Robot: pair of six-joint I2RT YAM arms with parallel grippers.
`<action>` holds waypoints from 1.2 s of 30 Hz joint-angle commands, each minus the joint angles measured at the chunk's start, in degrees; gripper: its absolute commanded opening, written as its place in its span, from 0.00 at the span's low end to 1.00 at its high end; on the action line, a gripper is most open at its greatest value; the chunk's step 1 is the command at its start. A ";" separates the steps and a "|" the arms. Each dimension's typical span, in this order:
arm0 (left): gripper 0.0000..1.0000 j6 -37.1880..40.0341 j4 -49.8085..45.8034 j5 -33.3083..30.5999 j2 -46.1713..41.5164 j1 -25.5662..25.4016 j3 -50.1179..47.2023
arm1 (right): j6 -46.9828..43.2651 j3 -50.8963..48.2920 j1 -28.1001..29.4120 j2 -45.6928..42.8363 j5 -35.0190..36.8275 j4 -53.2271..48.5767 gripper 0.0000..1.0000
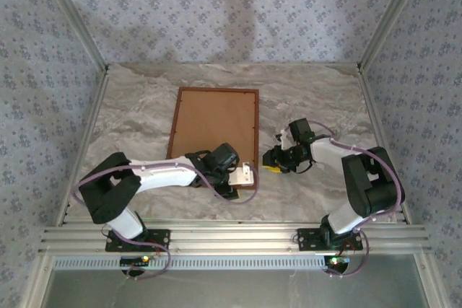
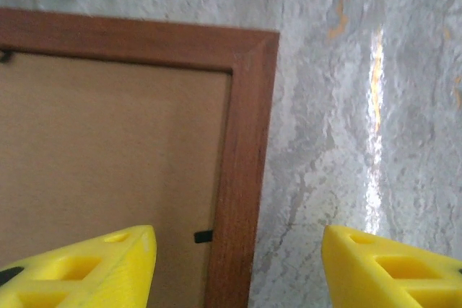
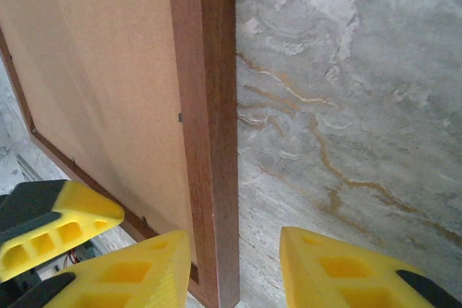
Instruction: Put the photo into the frame
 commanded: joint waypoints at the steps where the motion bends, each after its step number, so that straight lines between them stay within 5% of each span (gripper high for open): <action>1: 0.60 2.14 -2.41 1.12 2.79 0.44 2.26 | -0.44 1.61 0.72 0.56 0.77 -1.57 0.42; 5: 0.47 2.16 -2.38 0.31 5.53 0.83 3.85 | -0.31 1.61 1.04 1.20 0.87 -1.29 0.45; 13: 0.01 0.23 0.29 3.54 5.95 0.92 5.07 | -0.04 0.68 1.45 1.96 -1.24 0.19 0.55; 36: 0.00 -6.21 6.64 6.95 -1.42 3.51 5.89 | 7.84 -3.59 3.04 3.30 -7.51 13.33 0.57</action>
